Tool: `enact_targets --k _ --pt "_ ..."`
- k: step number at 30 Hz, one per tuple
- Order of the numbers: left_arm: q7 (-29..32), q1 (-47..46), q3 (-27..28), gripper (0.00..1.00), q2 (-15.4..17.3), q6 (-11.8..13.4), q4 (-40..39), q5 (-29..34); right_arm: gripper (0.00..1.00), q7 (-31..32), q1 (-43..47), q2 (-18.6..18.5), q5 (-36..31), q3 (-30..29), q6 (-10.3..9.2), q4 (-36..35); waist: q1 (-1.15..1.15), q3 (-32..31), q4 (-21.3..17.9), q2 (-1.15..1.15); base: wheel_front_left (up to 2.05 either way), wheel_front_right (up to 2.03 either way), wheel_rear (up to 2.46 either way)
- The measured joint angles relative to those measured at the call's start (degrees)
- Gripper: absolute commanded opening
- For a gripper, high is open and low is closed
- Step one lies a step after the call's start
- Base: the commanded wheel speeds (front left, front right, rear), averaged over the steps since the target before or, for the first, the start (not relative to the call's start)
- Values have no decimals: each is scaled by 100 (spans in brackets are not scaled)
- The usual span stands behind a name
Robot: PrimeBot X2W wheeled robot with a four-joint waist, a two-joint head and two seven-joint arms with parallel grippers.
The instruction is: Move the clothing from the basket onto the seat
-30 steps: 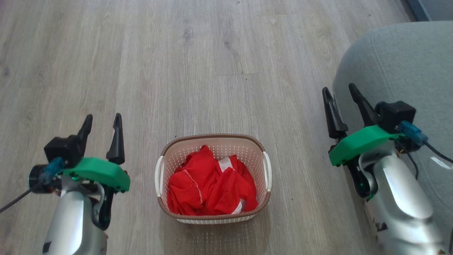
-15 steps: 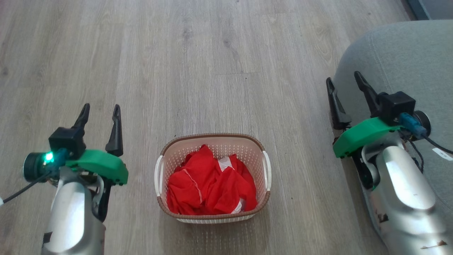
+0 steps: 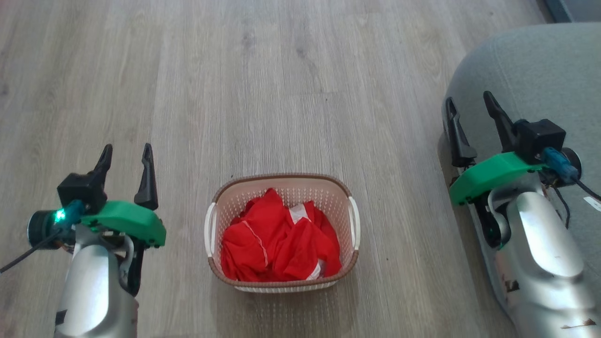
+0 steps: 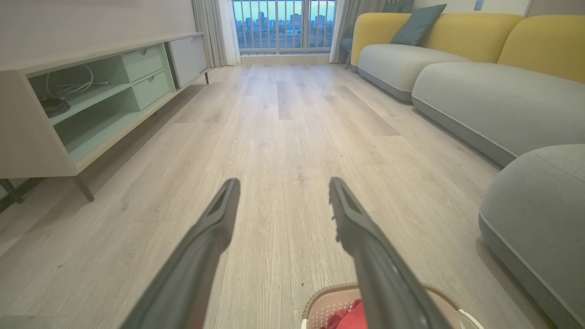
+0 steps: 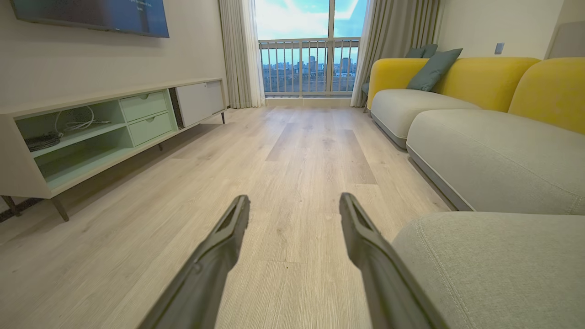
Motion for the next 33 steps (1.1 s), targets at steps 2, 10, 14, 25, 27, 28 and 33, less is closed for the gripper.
enact_targets --k 2,10,14,25,27,28,33 --pt "0 -12 -2 100 -8 -4 0 0 100 0 -6 12 -11 1 0 -58 0 82 -1 0 0 0 0" --pt "0 -353 -165 100 -56 -56 24 -107 100 0 -439 31 -30 -20 0 -480 0 655 -12 0 0 0 0" --pt "-1 -604 -360 100 -82 -62 64 -271 100 -1 -751 48 -107 -24 0 -789 1 1142 -22 0 0 0 0" --pt "-1 -1588 -1129 100 -89 -104 639 -624 100 -1 -1609 45 -199 -19 0 -1192 2 2860 -125 0 0 0 0" --pt "-1 -1774 -1310 100 -91 -102 862 -656 100 -1 -1694 42 -234 -18 0 -1226 2 3117 -153 0 0 0 0" --pt "-1 -1874 -1432 100 -92 -93 1002 -645 100 -1 -1735 41 -237 -14 0 -1229 2 3244 -170 0 0 0 0" --pt "-1 -2360 -2074 100 -102 16 2093 -474 100 -1 -1783 35 -277 -9 0 -1237 2 3717 -252 0 0 0 0"
